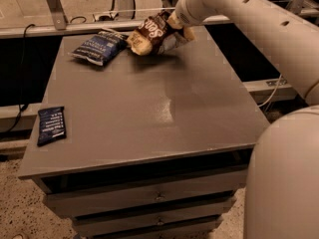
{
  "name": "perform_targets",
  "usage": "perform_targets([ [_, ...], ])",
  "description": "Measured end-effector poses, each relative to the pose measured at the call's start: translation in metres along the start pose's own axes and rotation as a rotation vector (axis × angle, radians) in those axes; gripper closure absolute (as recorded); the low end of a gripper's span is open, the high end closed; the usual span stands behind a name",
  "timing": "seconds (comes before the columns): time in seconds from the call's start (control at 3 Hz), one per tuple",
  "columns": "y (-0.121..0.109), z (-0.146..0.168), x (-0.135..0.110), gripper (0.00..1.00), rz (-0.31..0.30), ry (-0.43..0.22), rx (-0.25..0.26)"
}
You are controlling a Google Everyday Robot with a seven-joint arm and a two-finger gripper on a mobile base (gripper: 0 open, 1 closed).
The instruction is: Move brown chip bag near blue chip bag
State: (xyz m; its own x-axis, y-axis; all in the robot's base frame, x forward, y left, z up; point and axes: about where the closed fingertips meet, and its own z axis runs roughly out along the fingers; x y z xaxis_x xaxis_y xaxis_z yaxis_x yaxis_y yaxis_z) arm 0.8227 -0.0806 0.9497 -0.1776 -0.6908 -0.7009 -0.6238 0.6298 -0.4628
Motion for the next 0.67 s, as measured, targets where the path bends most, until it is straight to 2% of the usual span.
perform_targets([
  [0.33,0.023,0.021,-0.009,1.0,0.043,-0.011,-0.034],
  [0.67,0.048,0.034,-0.015,0.83,0.085,-0.014,-0.076],
])
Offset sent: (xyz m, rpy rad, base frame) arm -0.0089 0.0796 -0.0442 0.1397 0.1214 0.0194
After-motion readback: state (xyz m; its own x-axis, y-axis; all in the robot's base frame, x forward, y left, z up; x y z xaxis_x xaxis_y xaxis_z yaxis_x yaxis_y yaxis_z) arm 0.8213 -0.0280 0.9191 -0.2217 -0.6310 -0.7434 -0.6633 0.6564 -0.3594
